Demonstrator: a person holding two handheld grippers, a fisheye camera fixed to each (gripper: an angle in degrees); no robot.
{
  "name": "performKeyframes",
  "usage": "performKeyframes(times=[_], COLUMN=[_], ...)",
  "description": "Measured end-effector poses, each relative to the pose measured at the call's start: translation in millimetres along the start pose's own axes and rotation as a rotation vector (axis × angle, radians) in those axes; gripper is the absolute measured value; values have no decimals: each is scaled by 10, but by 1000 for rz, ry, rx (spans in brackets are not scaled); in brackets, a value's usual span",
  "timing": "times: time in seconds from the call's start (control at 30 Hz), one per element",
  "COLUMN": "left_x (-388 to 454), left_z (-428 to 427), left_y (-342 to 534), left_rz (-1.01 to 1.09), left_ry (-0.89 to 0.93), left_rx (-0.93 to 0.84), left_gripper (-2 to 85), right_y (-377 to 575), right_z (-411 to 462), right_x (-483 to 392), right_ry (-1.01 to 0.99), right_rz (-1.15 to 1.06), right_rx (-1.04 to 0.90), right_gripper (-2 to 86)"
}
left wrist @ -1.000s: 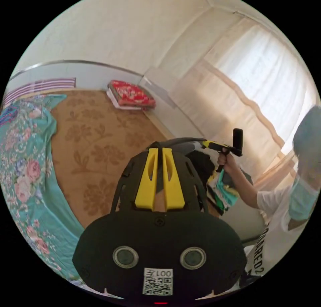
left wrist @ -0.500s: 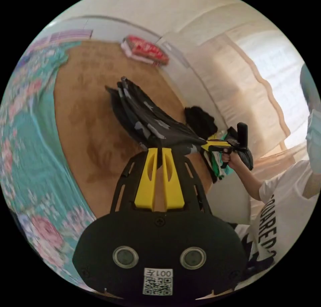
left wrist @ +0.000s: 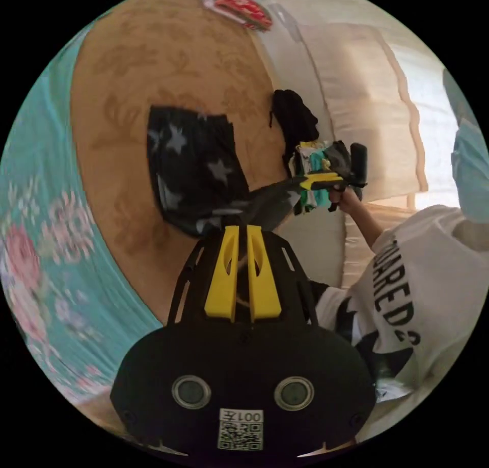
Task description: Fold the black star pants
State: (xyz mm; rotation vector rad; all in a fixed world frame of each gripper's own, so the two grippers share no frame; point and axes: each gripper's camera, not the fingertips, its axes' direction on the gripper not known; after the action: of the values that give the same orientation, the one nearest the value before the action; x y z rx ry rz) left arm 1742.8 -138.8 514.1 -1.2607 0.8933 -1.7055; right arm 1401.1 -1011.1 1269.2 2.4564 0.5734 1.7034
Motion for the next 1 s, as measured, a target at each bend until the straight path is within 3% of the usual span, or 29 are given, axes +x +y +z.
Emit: performKeyframes(times=[0.17,0.3,0.5,0.67,0.87,1.0], left_x=[-123,-452,-164,380,936,1031], left_z=[-135,2,-445,-336,-437,-538], left_y=[-935,-1225,-627,-173,-599,-1049], left_rz=[257,118,-57,-27,198,134], left_ry=[-264,-305,-342,-419,-359,-460], left_rx=[55,33,371,221,289,232], left_gripper=[-4,26,43,43,15,-4], right_y=[-609,-930,-582,-180,-488,-917], right_z=[200,652,534,819,1065,1191], right_x=[205,381,91,-134,-391,-153], right_ry=[336,632,656,486,510,582], right_rz=[-124,-80,34,98,-100,11], right_rx=[127,67,234,189,265,227], right_gripper=[28,64,78,52,12,8])
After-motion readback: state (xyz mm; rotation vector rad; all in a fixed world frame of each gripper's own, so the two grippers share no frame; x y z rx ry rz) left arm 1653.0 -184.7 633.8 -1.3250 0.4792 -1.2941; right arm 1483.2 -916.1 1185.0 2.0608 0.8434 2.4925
